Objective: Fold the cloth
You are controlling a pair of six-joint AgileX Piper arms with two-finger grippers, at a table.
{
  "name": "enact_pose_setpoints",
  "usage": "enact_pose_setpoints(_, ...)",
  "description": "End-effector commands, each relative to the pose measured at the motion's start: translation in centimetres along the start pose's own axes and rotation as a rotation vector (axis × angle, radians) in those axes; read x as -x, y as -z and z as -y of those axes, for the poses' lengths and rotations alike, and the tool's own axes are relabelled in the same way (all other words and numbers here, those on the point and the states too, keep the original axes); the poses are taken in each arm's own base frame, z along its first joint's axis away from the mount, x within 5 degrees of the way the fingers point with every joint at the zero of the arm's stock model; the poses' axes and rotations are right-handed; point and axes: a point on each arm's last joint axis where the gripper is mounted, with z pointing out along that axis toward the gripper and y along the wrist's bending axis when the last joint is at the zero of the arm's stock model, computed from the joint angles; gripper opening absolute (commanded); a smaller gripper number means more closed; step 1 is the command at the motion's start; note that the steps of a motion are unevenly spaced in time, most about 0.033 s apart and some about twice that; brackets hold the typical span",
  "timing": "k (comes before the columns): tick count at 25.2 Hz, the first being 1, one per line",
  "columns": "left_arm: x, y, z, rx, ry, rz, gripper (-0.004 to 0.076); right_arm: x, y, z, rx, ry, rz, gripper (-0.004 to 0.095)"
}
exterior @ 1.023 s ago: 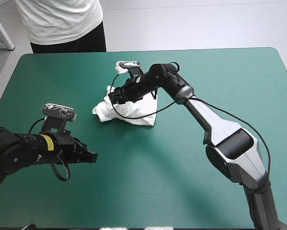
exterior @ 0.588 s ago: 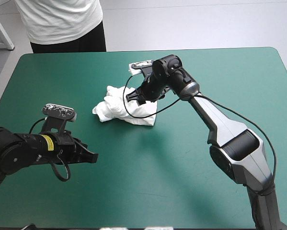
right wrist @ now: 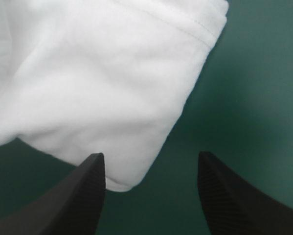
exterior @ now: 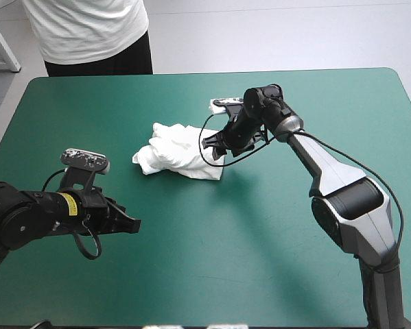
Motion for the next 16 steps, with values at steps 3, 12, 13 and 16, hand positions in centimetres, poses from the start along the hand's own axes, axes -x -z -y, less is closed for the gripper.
enact_pose_setpoints(3,-0.1,0.8,0.1,-0.007,0.009,-0.003,-0.001,0.9,0.7,-0.6,0.067,-0.007,0.083,0.0573)
enact_pose_setpoints(12,-0.1,0.8,0.1,-0.004,0.008,0.0,-0.001,1.2,-1.8,-0.3,0.104,-0.023,0.084,0.0228)
enact_pose_setpoints(13,-0.1,0.8,0.1,-0.004,0.008,0.0,-0.001,1.2,-1.9,-0.3,0.102,-0.022,0.079,0.0092)
enact_pose_setpoints(16,-0.1,0.8,0.1,-0.005,0.008,-0.004,-0.001,1.0,-1.9,0.0,0.075,-0.008,0.059,-0.0015)
